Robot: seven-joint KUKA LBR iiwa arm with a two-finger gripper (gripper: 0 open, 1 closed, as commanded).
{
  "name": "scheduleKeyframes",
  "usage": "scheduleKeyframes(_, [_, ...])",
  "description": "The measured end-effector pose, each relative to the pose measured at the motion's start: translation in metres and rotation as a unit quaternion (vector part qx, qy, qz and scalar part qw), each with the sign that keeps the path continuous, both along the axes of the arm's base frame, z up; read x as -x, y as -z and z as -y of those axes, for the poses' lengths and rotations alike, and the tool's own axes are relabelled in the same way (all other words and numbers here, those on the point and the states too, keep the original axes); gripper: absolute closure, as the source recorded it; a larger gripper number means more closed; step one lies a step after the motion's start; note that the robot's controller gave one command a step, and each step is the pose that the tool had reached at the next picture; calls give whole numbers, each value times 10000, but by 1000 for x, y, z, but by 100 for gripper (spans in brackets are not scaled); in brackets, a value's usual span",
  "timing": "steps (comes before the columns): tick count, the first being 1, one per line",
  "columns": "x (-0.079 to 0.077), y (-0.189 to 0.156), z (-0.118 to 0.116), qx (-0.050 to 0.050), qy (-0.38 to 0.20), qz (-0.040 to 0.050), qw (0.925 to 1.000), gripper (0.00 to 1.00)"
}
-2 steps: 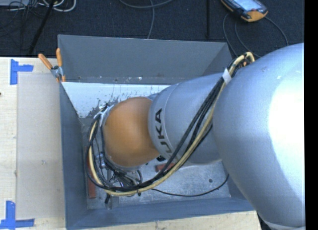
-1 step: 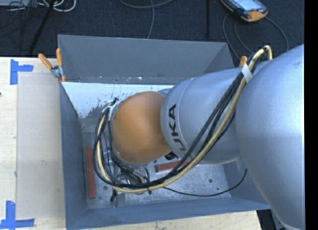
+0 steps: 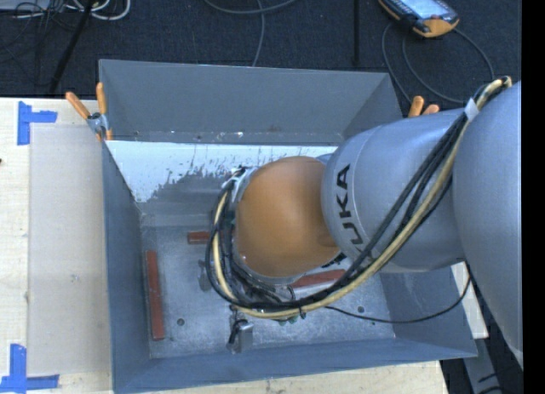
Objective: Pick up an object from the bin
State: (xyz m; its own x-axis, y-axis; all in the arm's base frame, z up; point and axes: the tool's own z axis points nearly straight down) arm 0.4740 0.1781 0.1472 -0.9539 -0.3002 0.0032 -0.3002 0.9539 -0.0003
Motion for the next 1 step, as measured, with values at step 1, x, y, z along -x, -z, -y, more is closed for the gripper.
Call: scheduleKeyframes(1, [0,35,21,-4,552,12,9985,0])
